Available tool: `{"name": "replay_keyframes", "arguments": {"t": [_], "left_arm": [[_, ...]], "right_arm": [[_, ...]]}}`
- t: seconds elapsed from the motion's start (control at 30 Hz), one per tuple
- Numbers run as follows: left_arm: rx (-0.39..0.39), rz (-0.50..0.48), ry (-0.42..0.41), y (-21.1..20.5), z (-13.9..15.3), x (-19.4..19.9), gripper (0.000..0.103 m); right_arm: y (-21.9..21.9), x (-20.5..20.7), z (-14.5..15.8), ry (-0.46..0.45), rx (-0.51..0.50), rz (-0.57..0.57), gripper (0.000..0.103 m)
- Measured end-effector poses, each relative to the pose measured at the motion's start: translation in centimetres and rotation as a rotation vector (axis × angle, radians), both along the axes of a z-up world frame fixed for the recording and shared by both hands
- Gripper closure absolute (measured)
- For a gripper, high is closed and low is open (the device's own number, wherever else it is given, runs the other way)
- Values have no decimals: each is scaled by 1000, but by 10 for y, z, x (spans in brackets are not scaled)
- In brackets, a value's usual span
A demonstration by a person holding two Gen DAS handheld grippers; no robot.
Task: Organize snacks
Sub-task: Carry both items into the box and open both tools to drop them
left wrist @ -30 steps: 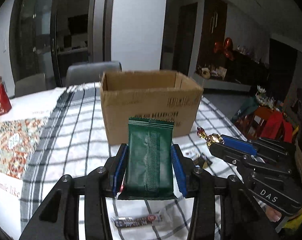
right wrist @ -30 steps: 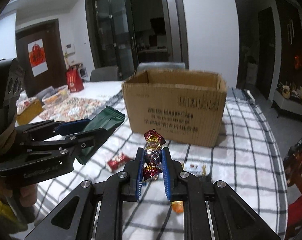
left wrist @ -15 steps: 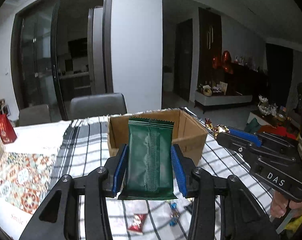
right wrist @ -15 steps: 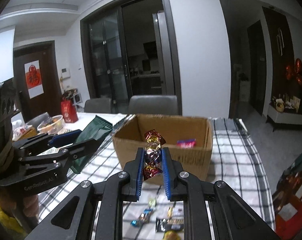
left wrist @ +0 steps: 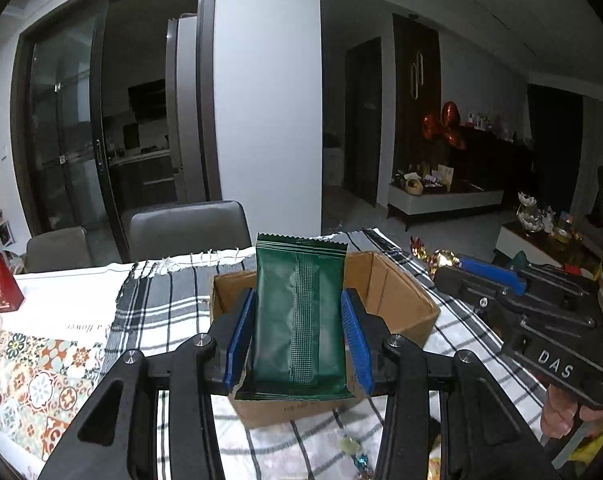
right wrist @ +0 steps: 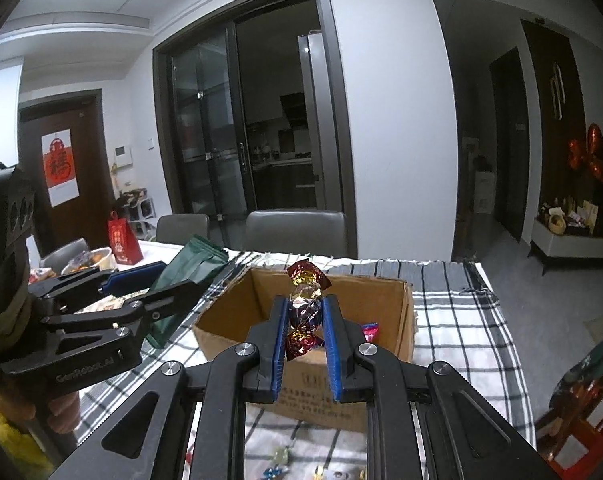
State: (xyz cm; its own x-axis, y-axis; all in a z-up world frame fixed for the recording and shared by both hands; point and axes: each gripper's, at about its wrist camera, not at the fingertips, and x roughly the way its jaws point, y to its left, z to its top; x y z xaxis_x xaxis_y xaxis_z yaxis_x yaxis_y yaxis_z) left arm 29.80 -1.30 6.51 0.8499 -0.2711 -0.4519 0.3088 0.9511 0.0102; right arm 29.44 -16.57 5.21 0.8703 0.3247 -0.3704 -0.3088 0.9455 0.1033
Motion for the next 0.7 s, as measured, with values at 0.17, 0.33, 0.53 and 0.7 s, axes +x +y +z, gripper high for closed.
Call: {"name": "replay_keyframes", "arguments": {"t": [0.17, 0.33, 0.53, 0.7], "left_arm": [[0, -7, 25, -4, -3, 27, 60], [14, 15, 40, -9, -5, 54, 60], [12, 61, 40, -9, -7, 61, 38], [27, 56, 24, -10, -10, 33, 37]], "right_arm": [[-4, 27, -3, 25, 5, -9, 85], [-8, 53, -7, 48, 9, -35, 85], [-17, 56, -9, 52, 14, -121, 57], [-19, 34, -8, 29, 10, -120, 57]]}}
